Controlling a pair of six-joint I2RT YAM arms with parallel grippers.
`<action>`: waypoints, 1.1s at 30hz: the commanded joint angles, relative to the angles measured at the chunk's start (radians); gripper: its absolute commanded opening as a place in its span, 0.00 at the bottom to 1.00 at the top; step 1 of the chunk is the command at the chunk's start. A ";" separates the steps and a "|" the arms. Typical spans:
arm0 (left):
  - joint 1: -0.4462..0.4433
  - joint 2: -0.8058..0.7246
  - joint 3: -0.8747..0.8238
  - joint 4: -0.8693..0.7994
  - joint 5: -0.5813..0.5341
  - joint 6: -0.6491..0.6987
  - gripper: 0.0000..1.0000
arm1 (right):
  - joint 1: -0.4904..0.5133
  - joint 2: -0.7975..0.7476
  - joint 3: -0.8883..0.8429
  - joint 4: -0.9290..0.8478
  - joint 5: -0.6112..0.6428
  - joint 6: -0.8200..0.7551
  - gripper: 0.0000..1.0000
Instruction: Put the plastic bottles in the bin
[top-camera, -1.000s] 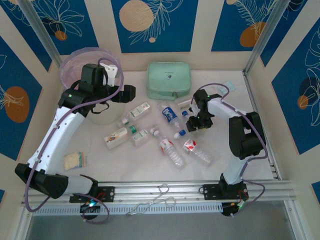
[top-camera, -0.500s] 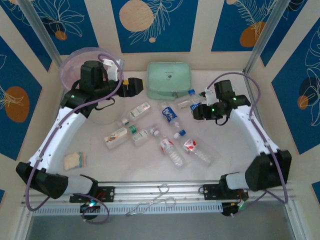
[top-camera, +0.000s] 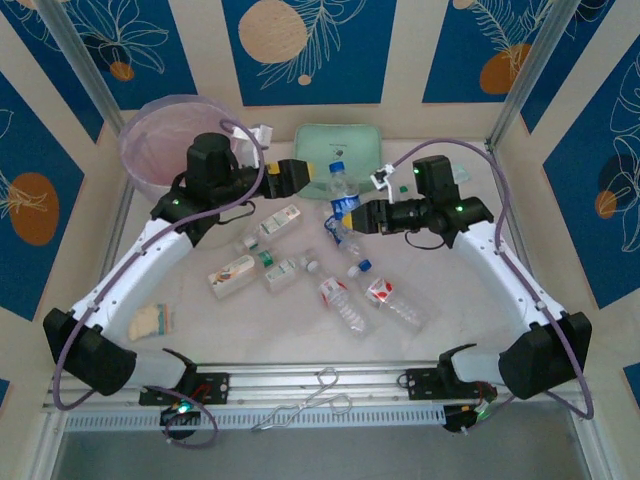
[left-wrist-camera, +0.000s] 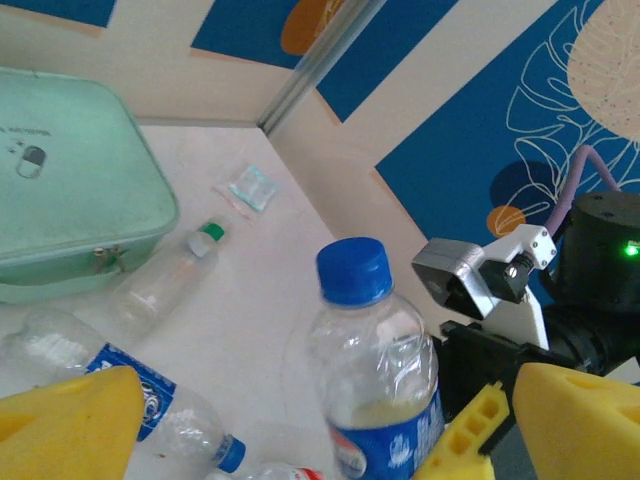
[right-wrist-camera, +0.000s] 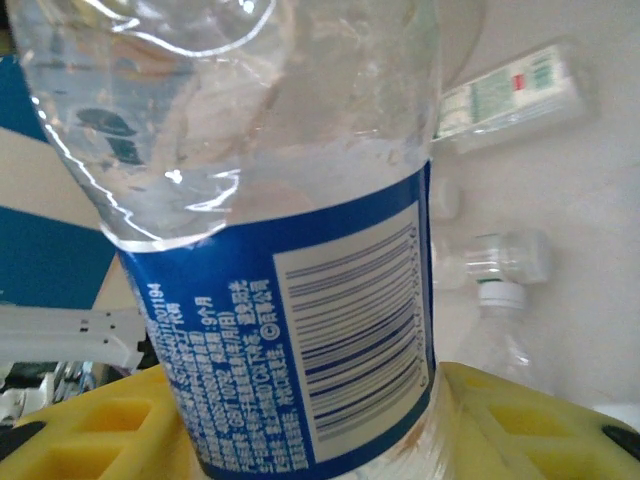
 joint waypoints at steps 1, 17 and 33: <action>-0.037 0.025 -0.024 0.086 0.003 -0.036 0.90 | 0.040 0.004 -0.004 0.067 -0.068 0.032 0.14; -0.131 0.115 -0.076 0.212 -0.001 -0.115 0.51 | 0.092 0.045 0.041 0.061 0.026 0.026 0.12; -0.083 0.118 0.122 -0.049 -0.076 0.076 0.38 | 0.015 -0.008 0.056 -0.054 0.132 -0.082 1.00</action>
